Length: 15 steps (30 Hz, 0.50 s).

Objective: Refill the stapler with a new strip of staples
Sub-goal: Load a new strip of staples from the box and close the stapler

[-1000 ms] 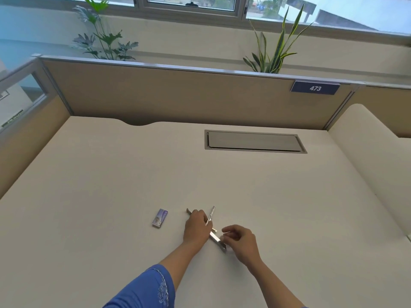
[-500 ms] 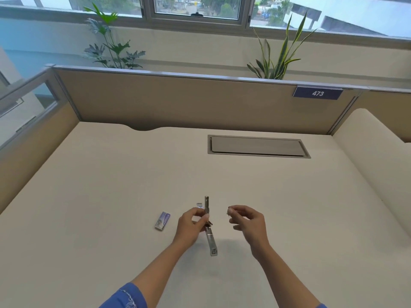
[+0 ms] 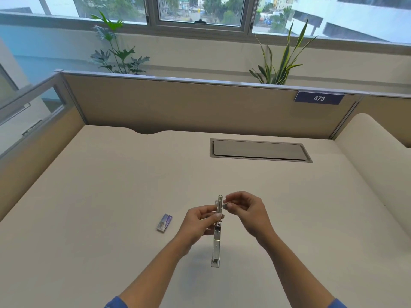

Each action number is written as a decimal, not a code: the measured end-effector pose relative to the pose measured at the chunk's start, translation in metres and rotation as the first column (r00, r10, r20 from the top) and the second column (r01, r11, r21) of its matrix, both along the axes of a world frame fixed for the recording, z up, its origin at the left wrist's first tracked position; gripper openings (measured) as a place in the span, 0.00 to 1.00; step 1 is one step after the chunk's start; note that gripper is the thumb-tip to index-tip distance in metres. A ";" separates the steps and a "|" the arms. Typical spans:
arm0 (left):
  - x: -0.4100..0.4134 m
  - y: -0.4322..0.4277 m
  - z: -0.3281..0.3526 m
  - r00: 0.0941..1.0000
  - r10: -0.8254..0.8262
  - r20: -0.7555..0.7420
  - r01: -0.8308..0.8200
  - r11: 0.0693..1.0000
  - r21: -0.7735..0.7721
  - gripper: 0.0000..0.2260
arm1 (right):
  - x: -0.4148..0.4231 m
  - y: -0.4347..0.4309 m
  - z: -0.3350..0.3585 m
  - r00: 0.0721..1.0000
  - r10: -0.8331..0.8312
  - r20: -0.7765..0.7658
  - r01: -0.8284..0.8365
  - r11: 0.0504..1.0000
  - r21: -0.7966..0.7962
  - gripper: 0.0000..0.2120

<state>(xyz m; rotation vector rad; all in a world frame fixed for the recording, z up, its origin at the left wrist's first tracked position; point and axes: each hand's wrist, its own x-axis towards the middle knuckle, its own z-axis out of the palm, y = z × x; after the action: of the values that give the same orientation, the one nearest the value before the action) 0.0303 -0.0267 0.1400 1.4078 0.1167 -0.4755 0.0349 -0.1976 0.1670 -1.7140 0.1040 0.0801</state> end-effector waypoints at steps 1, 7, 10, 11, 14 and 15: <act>-0.001 0.000 0.002 1.000 -0.002 0.005 0.002 1.000 0.000 0.09 | 0.000 0.000 0.003 1.000 0.013 0.007 -0.012 1.000 -0.021 0.10; -0.006 0.001 0.008 1.000 0.009 0.021 -0.009 1.000 -0.013 0.11 | -0.002 0.000 0.014 0.999 0.032 0.023 -0.027 0.983 -0.181 0.10; -0.009 0.003 0.012 1.000 -0.021 0.022 0.022 0.999 -0.039 0.11 | -0.004 0.000 0.018 0.999 0.019 0.035 -0.011 0.976 -0.220 0.11; -0.010 0.004 0.014 0.999 -0.046 0.025 0.047 0.998 -0.046 0.10 | -0.005 0.000 0.020 0.999 0.032 0.043 -0.021 0.974 -0.228 0.12; -0.013 0.006 0.017 0.992 -0.120 0.030 0.121 0.991 -0.057 0.11 | -0.007 0.000 0.024 0.992 0.101 0.070 -0.080 0.962 -0.260 0.16; -0.014 0.006 0.018 0.991 -0.132 0.030 0.134 0.989 -0.060 0.11 | -0.007 0.000 0.025 0.990 0.119 0.079 -0.093 0.958 -0.273 0.17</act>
<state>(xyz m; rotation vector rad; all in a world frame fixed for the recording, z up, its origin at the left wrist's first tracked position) 0.0162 -0.0205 0.1579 1.3659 -0.0133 -0.5662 0.0278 -0.1972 0.1917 -1.9915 -0.0504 0.0667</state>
